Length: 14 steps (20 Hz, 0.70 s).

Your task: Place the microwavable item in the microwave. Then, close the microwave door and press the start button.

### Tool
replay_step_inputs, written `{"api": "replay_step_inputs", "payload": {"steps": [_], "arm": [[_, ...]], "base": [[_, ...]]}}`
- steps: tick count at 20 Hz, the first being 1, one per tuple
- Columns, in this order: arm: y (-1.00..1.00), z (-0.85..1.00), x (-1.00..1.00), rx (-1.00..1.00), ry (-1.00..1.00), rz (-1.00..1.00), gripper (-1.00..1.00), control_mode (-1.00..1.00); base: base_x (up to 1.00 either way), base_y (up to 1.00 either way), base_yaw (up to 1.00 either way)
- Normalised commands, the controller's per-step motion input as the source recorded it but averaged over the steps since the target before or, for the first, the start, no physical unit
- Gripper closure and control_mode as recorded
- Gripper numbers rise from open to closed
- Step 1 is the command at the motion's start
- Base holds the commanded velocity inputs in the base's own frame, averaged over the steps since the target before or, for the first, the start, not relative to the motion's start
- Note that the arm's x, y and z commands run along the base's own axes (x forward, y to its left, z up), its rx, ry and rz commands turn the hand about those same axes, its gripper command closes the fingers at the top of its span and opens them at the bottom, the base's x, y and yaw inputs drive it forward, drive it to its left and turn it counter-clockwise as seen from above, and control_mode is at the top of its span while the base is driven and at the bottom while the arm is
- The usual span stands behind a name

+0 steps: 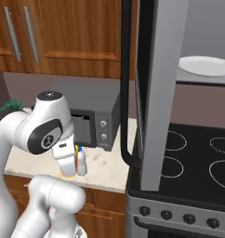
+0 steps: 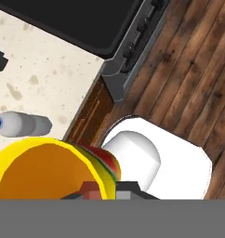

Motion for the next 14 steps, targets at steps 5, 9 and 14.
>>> {"api": "replay_step_inputs", "payload": {"steps": [5,9,14], "arm": [[0.0,0.0,0.0,0.0,0.0,0.0,1.0,1.0],[0.0,0.0,0.0,0.0,0.0,0.0,1.0,1.0],[0.0,0.0,0.0,0.0,0.0,0.0,1.0,1.0]], "base": [[-1.0,0.0,0.0],[-1.0,0.0,-0.01],[-0.67,-0.52,-0.05]]}}
